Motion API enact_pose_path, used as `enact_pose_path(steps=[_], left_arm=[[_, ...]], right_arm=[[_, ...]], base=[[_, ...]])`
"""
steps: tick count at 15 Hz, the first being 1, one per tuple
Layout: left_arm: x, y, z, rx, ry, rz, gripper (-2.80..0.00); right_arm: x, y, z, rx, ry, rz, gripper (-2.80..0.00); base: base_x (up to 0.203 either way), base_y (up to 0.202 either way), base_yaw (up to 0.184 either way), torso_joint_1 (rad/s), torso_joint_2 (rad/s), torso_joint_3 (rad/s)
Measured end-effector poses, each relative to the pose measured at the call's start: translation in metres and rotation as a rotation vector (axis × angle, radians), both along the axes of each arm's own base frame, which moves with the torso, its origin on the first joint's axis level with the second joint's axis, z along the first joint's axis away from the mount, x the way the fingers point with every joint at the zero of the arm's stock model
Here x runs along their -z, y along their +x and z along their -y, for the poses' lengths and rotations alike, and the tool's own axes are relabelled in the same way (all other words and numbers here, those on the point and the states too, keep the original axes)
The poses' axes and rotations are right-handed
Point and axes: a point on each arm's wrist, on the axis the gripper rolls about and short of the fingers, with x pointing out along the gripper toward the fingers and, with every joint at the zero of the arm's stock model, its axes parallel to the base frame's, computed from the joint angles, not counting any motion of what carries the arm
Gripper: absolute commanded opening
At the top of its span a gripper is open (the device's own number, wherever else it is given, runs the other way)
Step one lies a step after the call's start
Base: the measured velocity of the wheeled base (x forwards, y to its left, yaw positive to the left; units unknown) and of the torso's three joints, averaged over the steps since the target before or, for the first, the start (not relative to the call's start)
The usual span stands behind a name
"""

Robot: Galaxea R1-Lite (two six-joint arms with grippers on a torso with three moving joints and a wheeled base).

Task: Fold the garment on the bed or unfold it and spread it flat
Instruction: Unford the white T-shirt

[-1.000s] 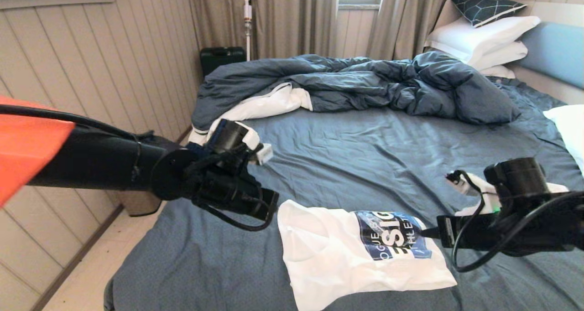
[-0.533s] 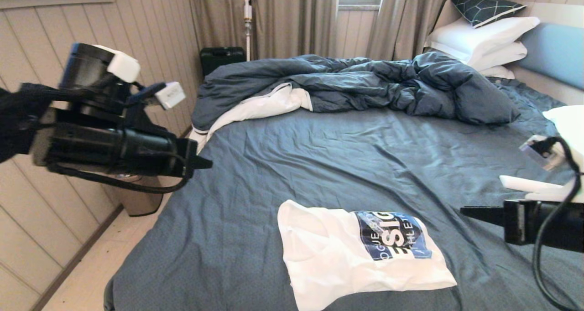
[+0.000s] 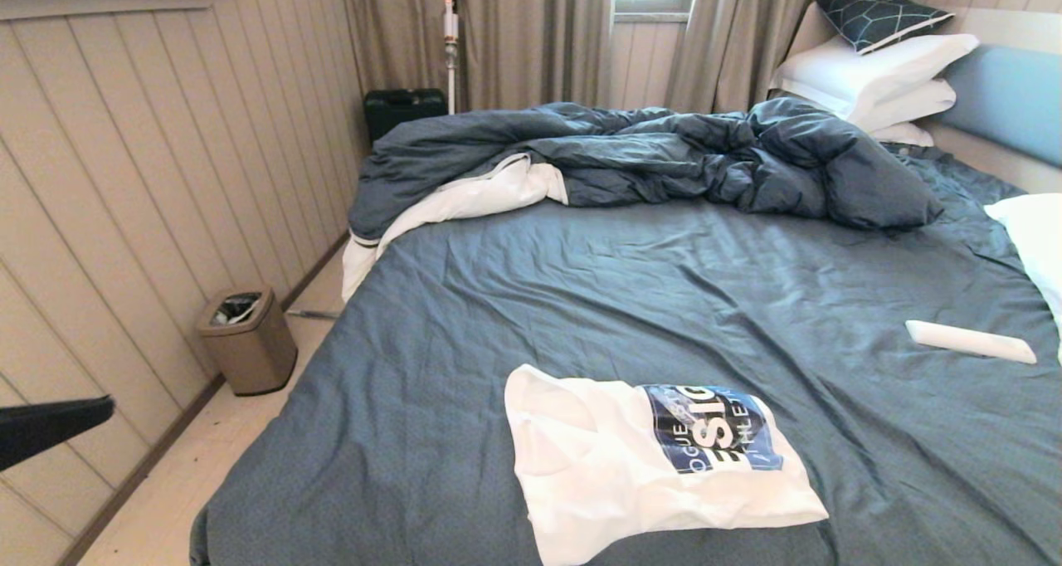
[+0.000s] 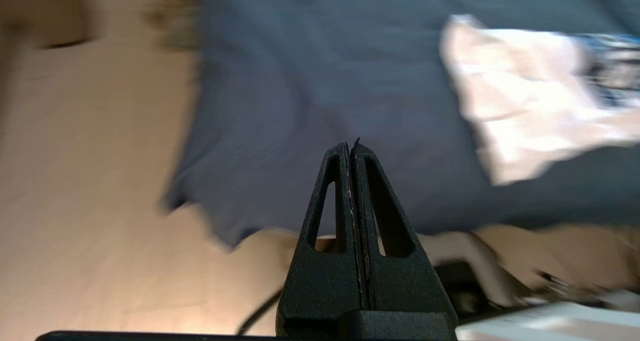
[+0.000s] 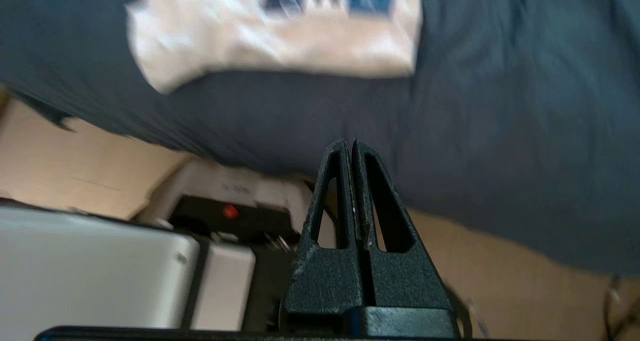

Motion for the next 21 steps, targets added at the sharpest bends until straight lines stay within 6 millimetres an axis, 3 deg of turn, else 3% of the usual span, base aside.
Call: enact_pose_path(steps=[4,9,15,21], left_arm=[[0.055,-0.054,-0.02,-0.162,0.053,0.027,-2.8],[0.106,-0.091,-0.029,-0.302,0.103,0.084,-2.8],[0.156,-0.078,-0.025,-0.248,0.204,0.238,-2.8],[0.174,-0.075,-0.021,-0.061,0.133,0.264,-2.8]], right_arm=[[0.049,-0.035,0.002,0.05,-0.066,0.072,-2.8],[0.096,-0.038,0.005,0.145,-0.095,0.303,-2.8],[0.112,-0.038,0.005,0.162,-0.092,0.386,-2.8],[0.115,-0.036,0.006,0.213,-0.116,0.394,-2.8]], base=[[0.0,0.0,0.0,0.0,0.0,0.0],[0.0,0.0,0.0,0.0,0.0,0.0],[0.0,0.0,0.0,0.0,0.0,0.0],[0.0,0.0,0.0,0.0,0.0,0.0]])
